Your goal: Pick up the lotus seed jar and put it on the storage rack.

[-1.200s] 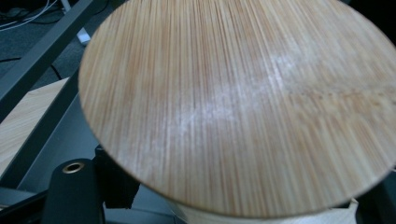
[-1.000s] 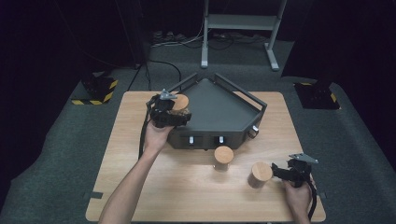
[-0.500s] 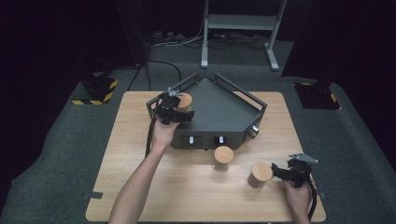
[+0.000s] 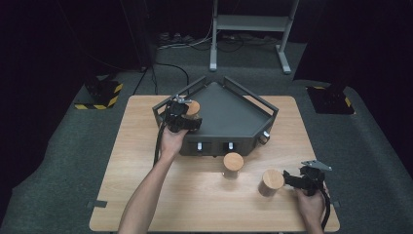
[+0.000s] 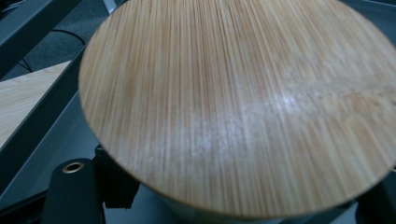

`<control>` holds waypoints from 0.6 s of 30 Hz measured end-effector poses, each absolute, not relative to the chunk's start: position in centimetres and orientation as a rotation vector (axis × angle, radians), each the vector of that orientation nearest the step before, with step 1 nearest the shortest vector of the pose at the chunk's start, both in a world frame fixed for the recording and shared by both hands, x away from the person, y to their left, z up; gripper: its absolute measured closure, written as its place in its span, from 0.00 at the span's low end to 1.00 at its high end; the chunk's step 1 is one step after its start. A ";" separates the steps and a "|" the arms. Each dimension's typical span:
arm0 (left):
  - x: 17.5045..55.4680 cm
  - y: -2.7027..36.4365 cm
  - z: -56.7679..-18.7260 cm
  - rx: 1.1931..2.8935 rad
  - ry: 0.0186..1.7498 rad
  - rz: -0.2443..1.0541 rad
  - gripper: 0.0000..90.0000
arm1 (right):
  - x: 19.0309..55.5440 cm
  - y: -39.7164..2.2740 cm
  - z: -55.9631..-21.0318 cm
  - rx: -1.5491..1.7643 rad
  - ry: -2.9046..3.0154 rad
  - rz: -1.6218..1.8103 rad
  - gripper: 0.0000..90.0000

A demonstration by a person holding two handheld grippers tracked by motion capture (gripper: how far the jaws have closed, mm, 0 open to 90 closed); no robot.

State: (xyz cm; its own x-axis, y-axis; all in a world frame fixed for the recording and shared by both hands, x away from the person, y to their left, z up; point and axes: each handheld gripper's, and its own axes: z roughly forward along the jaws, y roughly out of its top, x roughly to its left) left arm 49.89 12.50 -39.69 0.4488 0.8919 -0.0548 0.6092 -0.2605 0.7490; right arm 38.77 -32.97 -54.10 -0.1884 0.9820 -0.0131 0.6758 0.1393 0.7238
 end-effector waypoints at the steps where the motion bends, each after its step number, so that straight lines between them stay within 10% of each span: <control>1: 49.9 12.6 -39.8 1.982 1.256 0.500 0.28 | 38.8 -33.0 -54.1 1.584 1.928 0.813 0.08; 18: 49.5 12.3 -40.1 2.024 1.202 0.560 0.28 | 38.8 -33.0 -54.1 1.584 1.928 0.813 0.08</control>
